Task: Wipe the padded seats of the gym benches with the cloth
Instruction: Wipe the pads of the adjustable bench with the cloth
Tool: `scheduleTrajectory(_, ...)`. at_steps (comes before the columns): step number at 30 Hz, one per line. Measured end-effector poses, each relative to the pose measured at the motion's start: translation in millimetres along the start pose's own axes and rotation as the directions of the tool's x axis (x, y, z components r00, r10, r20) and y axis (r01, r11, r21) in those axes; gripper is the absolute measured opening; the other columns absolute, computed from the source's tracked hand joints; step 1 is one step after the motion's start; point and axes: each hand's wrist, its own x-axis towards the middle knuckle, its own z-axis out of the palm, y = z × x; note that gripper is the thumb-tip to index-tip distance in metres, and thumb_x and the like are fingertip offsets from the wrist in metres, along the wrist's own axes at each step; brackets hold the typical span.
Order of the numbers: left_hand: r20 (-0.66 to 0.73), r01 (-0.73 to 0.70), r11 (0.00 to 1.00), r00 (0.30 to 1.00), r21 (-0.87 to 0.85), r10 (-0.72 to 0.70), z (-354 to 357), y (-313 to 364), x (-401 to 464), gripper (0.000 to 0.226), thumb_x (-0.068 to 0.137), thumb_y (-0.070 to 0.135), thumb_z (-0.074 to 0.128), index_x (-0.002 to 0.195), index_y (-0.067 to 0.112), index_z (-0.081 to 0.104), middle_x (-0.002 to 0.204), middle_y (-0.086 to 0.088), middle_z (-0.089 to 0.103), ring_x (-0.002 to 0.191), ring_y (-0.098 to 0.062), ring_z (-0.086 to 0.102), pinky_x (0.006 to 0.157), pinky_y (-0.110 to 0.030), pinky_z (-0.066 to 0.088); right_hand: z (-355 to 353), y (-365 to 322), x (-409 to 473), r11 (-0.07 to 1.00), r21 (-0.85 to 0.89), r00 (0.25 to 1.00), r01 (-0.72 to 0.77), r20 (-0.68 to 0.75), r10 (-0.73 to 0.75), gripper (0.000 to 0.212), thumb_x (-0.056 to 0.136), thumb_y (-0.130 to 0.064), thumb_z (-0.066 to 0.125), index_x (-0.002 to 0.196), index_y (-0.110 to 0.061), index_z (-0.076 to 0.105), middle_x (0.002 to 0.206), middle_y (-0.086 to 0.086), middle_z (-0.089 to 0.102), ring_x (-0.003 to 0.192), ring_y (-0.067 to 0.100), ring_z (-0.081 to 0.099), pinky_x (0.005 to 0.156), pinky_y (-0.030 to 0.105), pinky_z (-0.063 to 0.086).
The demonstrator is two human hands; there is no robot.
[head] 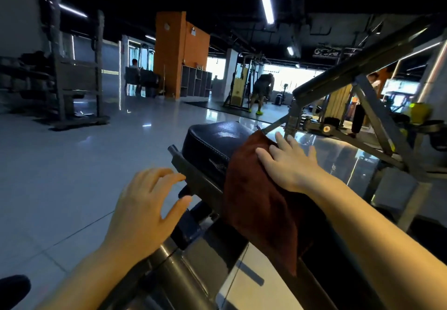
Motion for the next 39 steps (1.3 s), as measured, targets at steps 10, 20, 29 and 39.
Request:
scheduleTrajectory(10, -0.113, 0.015, 0.997, 0.994, 0.075, -0.006, 24.5, -3.8, -17.5, 0.055, 0.100, 0.052, 0.028, 0.139, 0.015, 0.041, 0.141, -0.010, 0.050, 0.138, -0.027, 0.036, 0.117, -0.050, 0.011, -17.2, -66.8, 40.5, 0.901, 0.220, 0.918, 0.373, 0.057, -0.393, 0.053, 0.107, -0.042, 0.020, 0.156, -0.028, 0.009, 0.164, -0.002, 0.004, 0.150, 0.009, 0.000, 0.114, 0.021, -0.001)
scheduleTrajectory(20, -0.086, 0.001, 0.999, 0.996, 0.051, 0.003, 25.2, 0.2, -19.9, 0.056, 0.101, 0.051, 0.027, 0.142, 0.015, 0.039, 0.143, -0.010, 0.047, 0.138, -0.027, 0.035, 0.119, -0.042, 0.010, -0.4, 20.9, -39.4, 0.866, 0.430, 0.958, 0.254, 0.014, -0.287, 0.069, 0.080, -0.063, 0.022, 0.146, -0.043, 0.014, 0.155, -0.028, 0.006, 0.135, -0.022, 0.001, 0.111, 0.006, -0.004)
scheduleTrajectory(29, -0.162, -0.065, 0.998, 0.985, -0.013, 0.062, 22.0, -0.7, -23.5, 0.047, 0.095, 0.040, 0.042, 0.136, 0.016, 0.042, 0.145, -0.009, 0.040, 0.134, -0.028, 0.038, 0.119, -0.033, 0.015, -13.9, -47.2, 33.6, 0.906, 0.309, 0.947, 0.290, 0.042, -0.317, 0.056, 0.106, -0.042, 0.026, 0.157, -0.022, 0.014, 0.164, -0.004, 0.005, 0.149, 0.008, 0.003, 0.115, 0.020, 0.002)
scheduleTrajectory(39, 0.034, -0.027, 0.999, 0.999, 0.019, 0.026, 20.5, -1.4, -38.6, 0.053, 0.101, 0.051, 0.026, 0.144, 0.022, 0.039, 0.151, -0.005, 0.041, 0.143, -0.025, 0.029, 0.121, -0.032, 0.006, -7.4, 9.0, -45.5, 0.875, 0.386, 0.943, 0.291, 0.039, -0.331, 0.057, 0.082, -0.061, 0.021, 0.138, -0.052, 0.012, 0.150, -0.033, 0.007, 0.136, -0.021, 0.003, 0.110, 0.004, -0.003)
